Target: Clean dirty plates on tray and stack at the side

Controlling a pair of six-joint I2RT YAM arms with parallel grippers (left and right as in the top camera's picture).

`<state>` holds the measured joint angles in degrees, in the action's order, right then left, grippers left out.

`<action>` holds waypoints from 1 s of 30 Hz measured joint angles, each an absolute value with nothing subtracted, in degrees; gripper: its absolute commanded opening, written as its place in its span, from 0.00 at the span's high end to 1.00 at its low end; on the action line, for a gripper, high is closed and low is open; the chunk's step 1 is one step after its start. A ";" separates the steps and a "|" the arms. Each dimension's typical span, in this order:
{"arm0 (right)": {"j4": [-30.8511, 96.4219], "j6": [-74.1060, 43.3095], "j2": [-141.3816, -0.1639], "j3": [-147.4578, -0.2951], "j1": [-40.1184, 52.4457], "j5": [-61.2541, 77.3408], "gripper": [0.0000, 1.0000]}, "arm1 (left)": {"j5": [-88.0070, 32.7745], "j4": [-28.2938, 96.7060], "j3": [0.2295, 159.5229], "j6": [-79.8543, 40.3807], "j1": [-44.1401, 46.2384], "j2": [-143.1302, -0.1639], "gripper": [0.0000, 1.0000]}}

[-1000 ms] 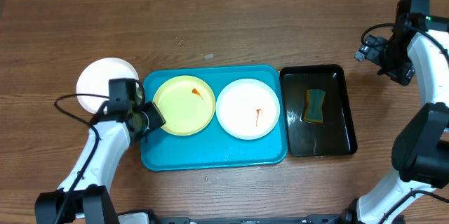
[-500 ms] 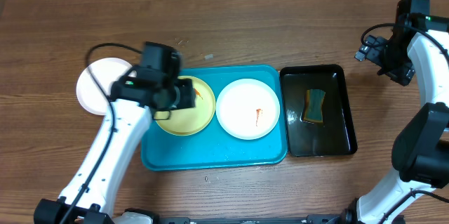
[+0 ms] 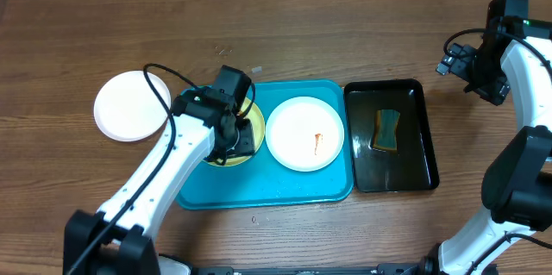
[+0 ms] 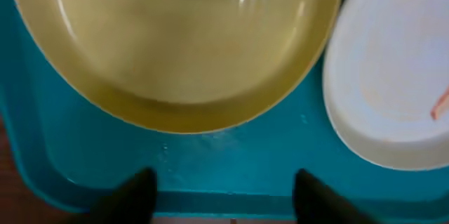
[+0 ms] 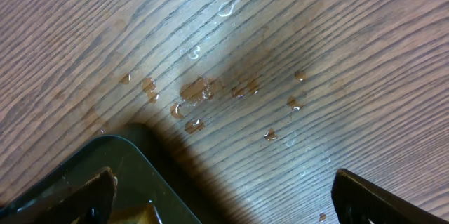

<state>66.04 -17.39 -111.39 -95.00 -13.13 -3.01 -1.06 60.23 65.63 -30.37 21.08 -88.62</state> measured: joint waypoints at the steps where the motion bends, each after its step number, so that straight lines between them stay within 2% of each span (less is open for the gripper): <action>1: 66.02 -17.37 -111.39 -95.00 -13.13 -3.01 0.00 | -0.45 60.25 65.63 -31.18 20.43 -89.27 0.23; 4: 66.02 -17.37 -111.39 -95.00 -13.13 -3.01 0.00 | 0.10 61.63 65.63 -34.68 17.93 -90.83 0.28; 11: 66.02 -17.34 -111.39 -95.00 -13.15 -3.01 0.00 | 0.71 62.61 64.75 -41.71 12.75 -92.38 0.33; 18: 66.00 -17.37 -111.39 -95.00 -13.13 -2.98 0.00 | 0.64 56.16 59.46 -46.48 8.51 -92.40 0.51; 23: 66.00 -17.37 -111.39 -95.00 -13.13 -3.01 0.00 | 0.08 49.54 54.98 -47.70 7.40 -92.44 0.59; 25: 66.02 -17.37 -111.39 -95.00 -13.13 -2.98 0.00 | -0.03 47.83 53.71 -47.86 7.40 -92.44 0.69; 30: 66.04 -17.34 -111.39 -95.00 -13.13 -3.01 0.00 | 0.38 47.72 53.06 -47.97 7.40 -92.44 0.72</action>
<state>66.04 -17.34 -111.39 -95.00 -13.13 -3.01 0.38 47.72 53.06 -47.97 7.40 -92.44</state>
